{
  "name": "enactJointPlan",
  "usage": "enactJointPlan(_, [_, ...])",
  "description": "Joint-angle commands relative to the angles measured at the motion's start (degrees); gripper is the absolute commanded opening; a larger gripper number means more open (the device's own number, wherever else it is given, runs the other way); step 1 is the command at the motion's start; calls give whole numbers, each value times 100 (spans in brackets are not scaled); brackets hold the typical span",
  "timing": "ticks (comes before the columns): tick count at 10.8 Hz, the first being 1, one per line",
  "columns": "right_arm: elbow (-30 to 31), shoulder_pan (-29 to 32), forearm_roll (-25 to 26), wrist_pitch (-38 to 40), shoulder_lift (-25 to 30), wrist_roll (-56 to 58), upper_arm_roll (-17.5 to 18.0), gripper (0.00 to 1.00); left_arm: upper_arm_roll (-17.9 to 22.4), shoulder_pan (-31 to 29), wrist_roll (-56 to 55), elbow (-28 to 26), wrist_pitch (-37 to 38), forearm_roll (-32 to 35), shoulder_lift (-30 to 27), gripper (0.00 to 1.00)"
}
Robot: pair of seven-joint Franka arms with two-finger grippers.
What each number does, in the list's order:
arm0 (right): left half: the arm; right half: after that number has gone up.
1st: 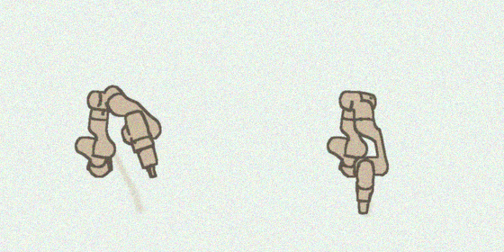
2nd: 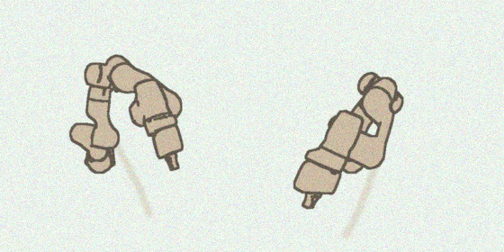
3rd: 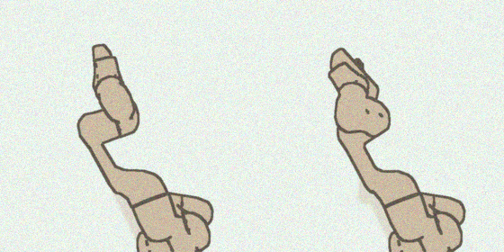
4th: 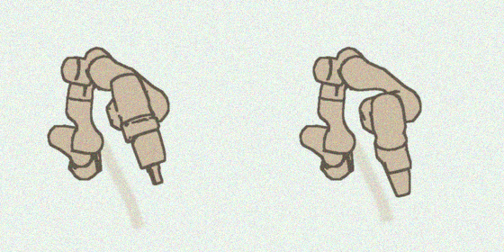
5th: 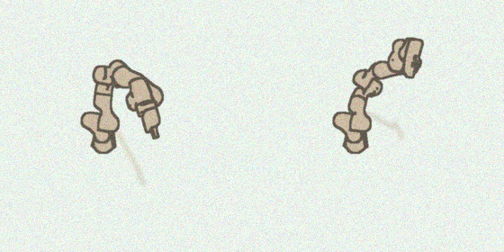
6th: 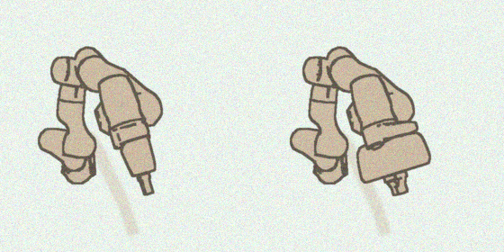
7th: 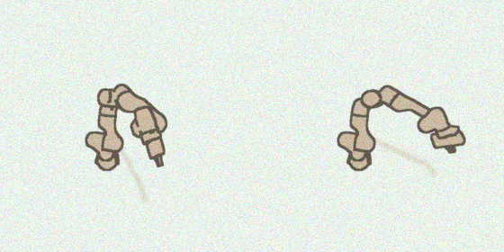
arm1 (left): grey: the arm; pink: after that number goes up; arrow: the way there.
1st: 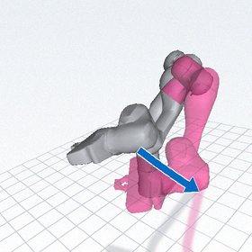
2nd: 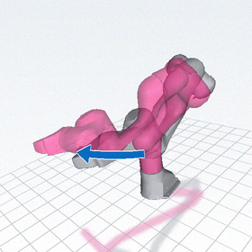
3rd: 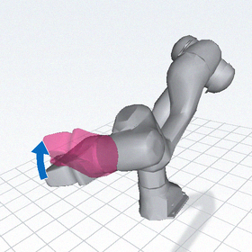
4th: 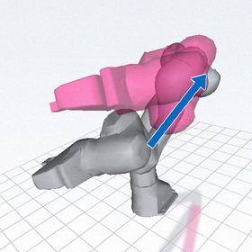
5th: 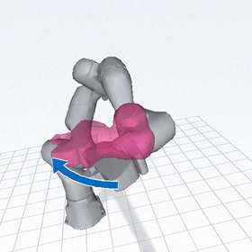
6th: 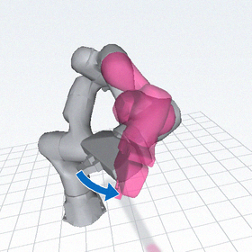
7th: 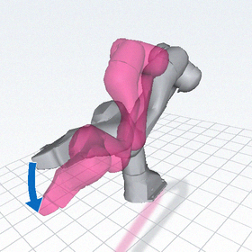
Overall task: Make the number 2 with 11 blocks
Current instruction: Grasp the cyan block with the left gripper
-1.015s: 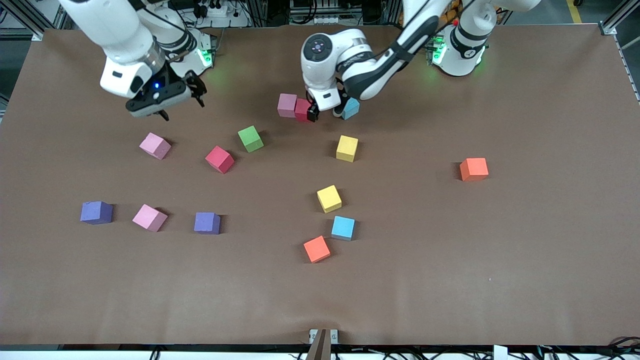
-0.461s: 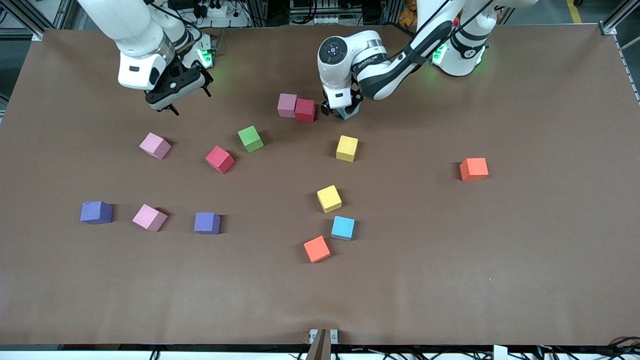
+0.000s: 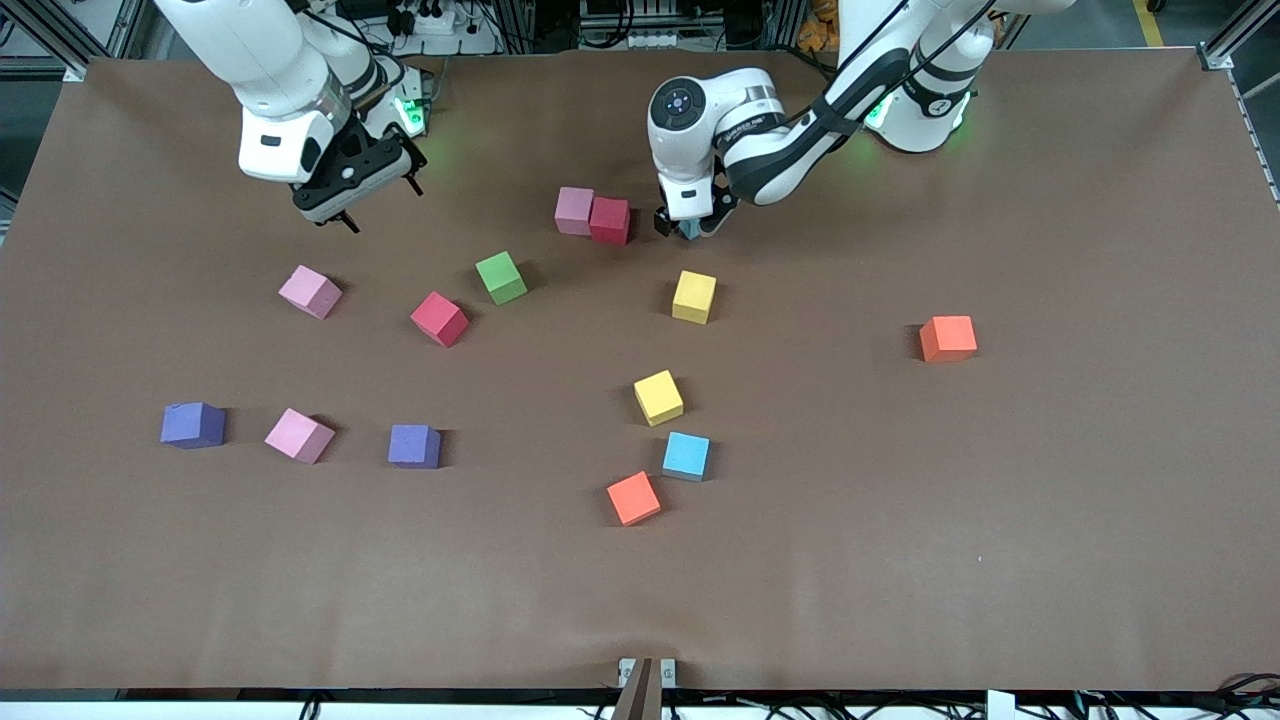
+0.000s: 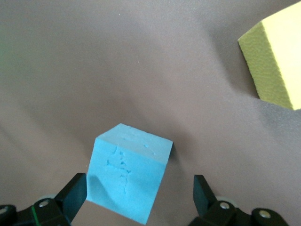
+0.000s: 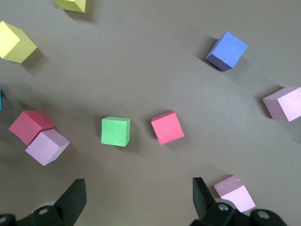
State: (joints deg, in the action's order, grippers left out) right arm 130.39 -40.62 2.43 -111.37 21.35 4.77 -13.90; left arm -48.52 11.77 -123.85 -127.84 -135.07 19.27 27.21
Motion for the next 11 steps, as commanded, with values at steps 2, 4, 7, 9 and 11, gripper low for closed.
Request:
enactJointPlan(2, [66,-43,-5,-104,-17,67,-52,100,-88,-219,54,-276,-282,393,-85,100])
enactJointPlan(4, [66,-52,-5,-130,-69,59,-52,100,-97,-228,54,-504,-545,578,-85,100])
enactJointPlan(7, [66,-61,-5,-201,-105,59,-52,100,-97,-219,54,-558,-626,631,-41,100])
enactJointPlan(9, [66,-61,-5,-201,-114,59,-52,100,-96,-219,54,-576,-643,701,-49,100])
enactJointPlan(11, [66,-61,-5,-201,-114,59,-52,100,-97,-219,159,-567,-573,701,-111,100])
